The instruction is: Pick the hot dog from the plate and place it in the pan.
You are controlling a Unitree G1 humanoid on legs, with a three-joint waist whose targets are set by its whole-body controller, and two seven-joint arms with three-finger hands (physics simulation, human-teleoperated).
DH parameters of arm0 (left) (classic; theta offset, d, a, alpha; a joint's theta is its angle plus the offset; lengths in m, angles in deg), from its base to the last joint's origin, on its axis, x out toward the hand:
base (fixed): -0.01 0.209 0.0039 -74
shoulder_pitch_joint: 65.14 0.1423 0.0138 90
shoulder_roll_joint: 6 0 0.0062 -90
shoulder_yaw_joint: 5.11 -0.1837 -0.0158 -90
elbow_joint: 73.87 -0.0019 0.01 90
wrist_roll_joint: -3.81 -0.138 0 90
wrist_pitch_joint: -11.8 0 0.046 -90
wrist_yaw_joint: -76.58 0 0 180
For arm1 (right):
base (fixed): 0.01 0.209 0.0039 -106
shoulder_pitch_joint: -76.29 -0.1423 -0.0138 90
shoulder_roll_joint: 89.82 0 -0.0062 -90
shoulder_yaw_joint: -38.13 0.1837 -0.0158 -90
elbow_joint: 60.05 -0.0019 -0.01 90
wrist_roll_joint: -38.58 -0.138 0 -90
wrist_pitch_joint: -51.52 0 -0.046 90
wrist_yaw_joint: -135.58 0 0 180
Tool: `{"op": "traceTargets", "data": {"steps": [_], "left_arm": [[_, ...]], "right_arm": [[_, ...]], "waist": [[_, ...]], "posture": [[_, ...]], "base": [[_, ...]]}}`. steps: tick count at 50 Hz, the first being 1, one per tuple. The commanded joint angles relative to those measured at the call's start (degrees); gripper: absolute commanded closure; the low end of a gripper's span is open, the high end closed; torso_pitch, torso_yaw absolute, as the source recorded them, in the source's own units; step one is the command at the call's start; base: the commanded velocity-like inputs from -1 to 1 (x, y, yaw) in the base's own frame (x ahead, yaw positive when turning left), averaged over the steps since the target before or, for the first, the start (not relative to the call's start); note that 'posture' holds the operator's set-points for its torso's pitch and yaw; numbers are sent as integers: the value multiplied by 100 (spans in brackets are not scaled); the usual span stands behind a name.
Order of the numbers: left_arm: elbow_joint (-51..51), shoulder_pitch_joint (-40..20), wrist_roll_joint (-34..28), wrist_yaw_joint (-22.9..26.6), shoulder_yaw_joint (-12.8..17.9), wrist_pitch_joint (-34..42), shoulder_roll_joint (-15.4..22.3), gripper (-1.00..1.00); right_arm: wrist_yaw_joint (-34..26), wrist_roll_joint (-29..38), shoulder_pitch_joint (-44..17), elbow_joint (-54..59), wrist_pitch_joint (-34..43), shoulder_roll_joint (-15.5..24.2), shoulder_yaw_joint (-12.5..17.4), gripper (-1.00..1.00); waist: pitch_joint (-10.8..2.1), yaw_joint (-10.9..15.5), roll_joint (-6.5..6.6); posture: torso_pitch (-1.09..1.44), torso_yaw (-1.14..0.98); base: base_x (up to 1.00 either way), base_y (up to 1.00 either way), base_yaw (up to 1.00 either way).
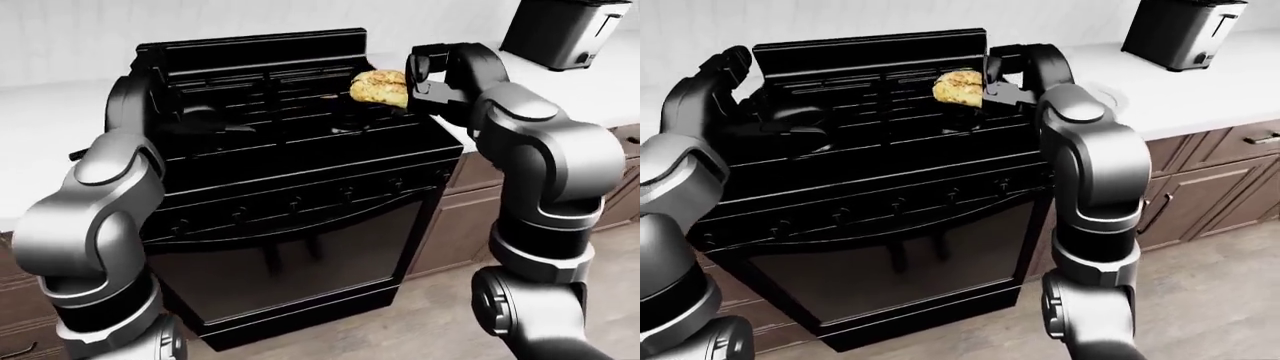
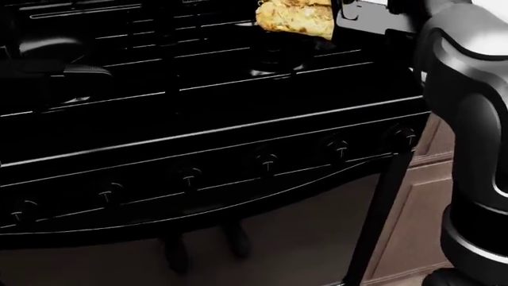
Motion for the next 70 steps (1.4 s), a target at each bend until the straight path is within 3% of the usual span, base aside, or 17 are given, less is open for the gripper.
{"op": "traceTargets", "data": {"steps": [1,6,12,15,16,19,25,30,35,37,39,41,47,50,51,57,70], "left_arm": [[150,-190,-63,-34,157,-205,120,-100],[200,-172,-63,-54,142,-175,93,-100],[179,-189,-69,-41,145,-180,104,-100],[146,-225,-74,-41,136,-182,102,-100],[139,-218,-78,-39,127,-195,97,-100],[135,-243,-81,-37,122,-183,98,-100],[211,-226,-74,-45,133,-130,84,-100],[203,-160,-94,-33,119,-195,63,-100],[201,-141,-105,-31,109,-217,42,-100],[199,-130,-114,-27,98,-232,30,-100],[198,-145,-121,-29,93,-218,27,-100],[219,-132,-119,-22,110,-207,31,-100],[261,-161,-96,-31,141,-133,40,-100],[275,-189,-84,-39,137,-98,40,-100],[274,-196,-81,-36,137,-98,46,-100],[233,-231,-66,-18,139,-129,77,-100],[272,-247,-34,-32,160,-106,101,-100]], "right_arm": [[-2,-22,-313,-214,-253,14,2,100],[4,-31,-349,-229,-221,-2,10,100],[-3,-39,-387,-197,-226,13,11,100],[-8,-41,-425,-196,-198,26,-1,100],[-2,-36,-426,-209,-178,27,-3,100],[1,-21,-480,-149,-201,50,19,100],[69,-49,-481,-229,-253,55,42,100],[79,-70,-471,-226,-297,82,34,100],[81,-56,-490,-210,-303,102,34,100],[85,-44,-503,-211,-296,103,24,100],[72,-32,-513,-191,-322,110,8,100],[69,-20,-501,-202,-316,106,3,100],[5,38,-488,-239,-221,98,-65,100],[24,52,-587,-227,-171,54,-33,100],[28,62,-641,-213,-158,55,-36,100],[-81,170,-769,-317,3,71,-192,100],[-835,1100,-771,-863,399,-147,-694,100]], "waist": [[-195,52,-11],[-112,18,239],[-248,-22,449],[-271,-97,700],[-277,-44,574],[-131,-53,739],[-3,-72,486],[-246,76,382],[-241,126,148],[-277,116,226],[-133,78,75],[-223,105,35],[-75,20,182],[-153,29,554],[-98,-7,433],[-112,-43,316],[-109,-87,356]], "posture": [[0,0],[0,0],[0,0],[0,0],[0,0],[0,0],[0,0],[0,0],[0,0],[0,0],[0,0],[0,0],[0,0],[0,0],[0,0],[0,0],[0,0]], "base": [[25,0,0],[24,0,0],[23,30,0],[24,38,0],[24,33,0],[12,9,0],[0,0,0],[0,0,90],[0,0,100],[0,0,100],[0,0,100],[0,0,100],[0,0,73],[0,0,0],[0,0,0],[0,0,0],[0,0,0]]}}
